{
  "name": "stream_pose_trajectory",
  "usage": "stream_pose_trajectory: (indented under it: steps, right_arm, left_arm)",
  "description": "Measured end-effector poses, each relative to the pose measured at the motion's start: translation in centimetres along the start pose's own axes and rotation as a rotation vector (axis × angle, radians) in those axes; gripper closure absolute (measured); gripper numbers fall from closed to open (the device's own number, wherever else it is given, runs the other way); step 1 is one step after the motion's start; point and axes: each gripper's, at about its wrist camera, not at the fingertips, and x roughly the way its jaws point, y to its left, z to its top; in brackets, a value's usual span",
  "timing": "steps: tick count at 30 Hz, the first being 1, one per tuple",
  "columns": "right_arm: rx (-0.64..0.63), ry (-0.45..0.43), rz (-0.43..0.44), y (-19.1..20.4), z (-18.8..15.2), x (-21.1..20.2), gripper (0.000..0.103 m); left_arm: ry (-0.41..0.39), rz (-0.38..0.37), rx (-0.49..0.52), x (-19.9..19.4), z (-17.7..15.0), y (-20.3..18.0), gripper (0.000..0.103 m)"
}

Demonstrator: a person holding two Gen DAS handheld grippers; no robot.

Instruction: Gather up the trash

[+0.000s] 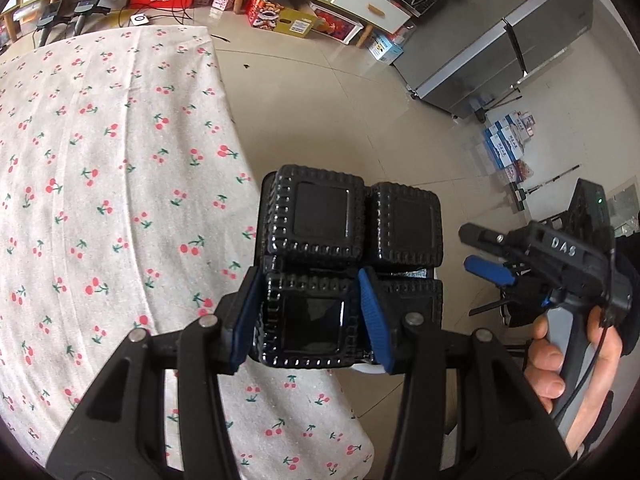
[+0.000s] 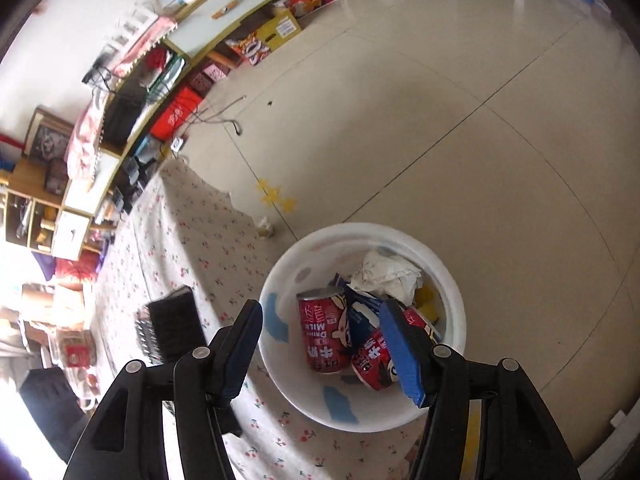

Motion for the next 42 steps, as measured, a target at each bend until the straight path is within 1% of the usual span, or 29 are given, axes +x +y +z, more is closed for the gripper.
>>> stream_pose_trajectory:
  steps: [5,7,11,14,17,19,21,22,23,25,27,29,32,33,35,36,37,39,42]
  right_arm:
    - [0.093,-0.128,-0.006,-0.9,0.6,-3.1,0.038]
    - [0.127,-0.166,-0.001,-1.4,0.5,-4.2,0.038]
    - [0.19,-0.216,0.032,-2.9,0.6,-5.7,0.038]
    - [0.21,-0.23,0.052,-3.6,0.7,-6.5,0.038]
    - [0.211,-0.223,0.072,-3.6,0.8,-6.5,0.038]
    - [0.213,-0.217,0.084,-3.6,0.9,-6.4,0.038]
    - [0.216,-0.219,0.095,-3.8,0.8,-6.6,0.038]
    - [0.217,-0.222,0.095,-3.9,0.8,-6.7,0.038]
    - [0.216,-0.225,0.095,-3.8,0.8,-6.8,0.038]
    - [0.207,-0.224,0.096,-3.5,0.8,-6.7,0.038]
    - [0.197,-0.218,0.101,-3.1,0.7,-6.5,0.038]
    - [0.189,-0.216,0.108,-2.7,0.6,-6.5,0.038]
    - [0.176,-0.222,0.112,-2.1,0.6,-6.5,0.038]
    - [0.174,-0.223,0.112,-2.0,0.5,-6.6,0.038]
    - [0.165,-0.223,0.112,-1.8,0.5,-6.5,0.038]
    - [0.156,-0.217,0.105,-1.7,0.5,-6.4,0.038]
    - [0.14,-0.202,0.09,-1.5,0.5,-6.0,0.036]
    - [0.115,-0.143,0.073,-1.6,0.5,-4.5,0.035]
    - [0.153,0.013,0.136,-2.8,0.5,-0.6,0.035]
  left_arm:
    - [0.047,-0.019,0.069,2.7,-0.1,-3.2,0.052]
    - [0.065,-0.012,0.089,3.8,0.0,-4.4,0.052]
    - [0.08,0.03,0.133,5.7,0.3,-6.7,0.052]
    - [0.096,0.035,0.149,7.0,0.6,-8.0,0.051]
    - [0.124,0.063,0.146,8.1,0.6,-8.1,0.049]
    - [0.143,0.047,0.13,8.3,0.5,-7.7,0.044]
    - [0.115,0.039,0.119,7.5,0.6,-7.1,0.033]
    - [0.1,0.04,0.121,7.2,0.6,-7.1,0.031]
    - [0.089,0.037,0.122,6.9,0.8,-6.9,0.03]
    - [0.092,0.017,0.117,6.6,1.0,-6.3,0.03]
    - [0.083,0.03,0.107,6.1,0.9,-5.7,0.03]
    - [0.075,0.034,0.121,6.0,0.8,-5.7,0.03]
    - [0.065,0.088,0.137,6.7,0.5,-6.1,0.029]
    - [0.07,0.111,0.151,7.4,0.5,-6.5,0.027]
    - [0.094,0.157,0.171,8.6,0.3,-6.8,0.027]
    - [0.098,0.163,0.176,9.0,0.2,-7.0,0.027]
    - [0.101,0.157,0.178,9.2,0.0,-7.1,0.027]
    - [0.089,0.142,0.184,8.8,-0.2,-7.1,0.026]
    - [0.066,0.147,0.206,8.2,-0.1,-7.1,0.025]
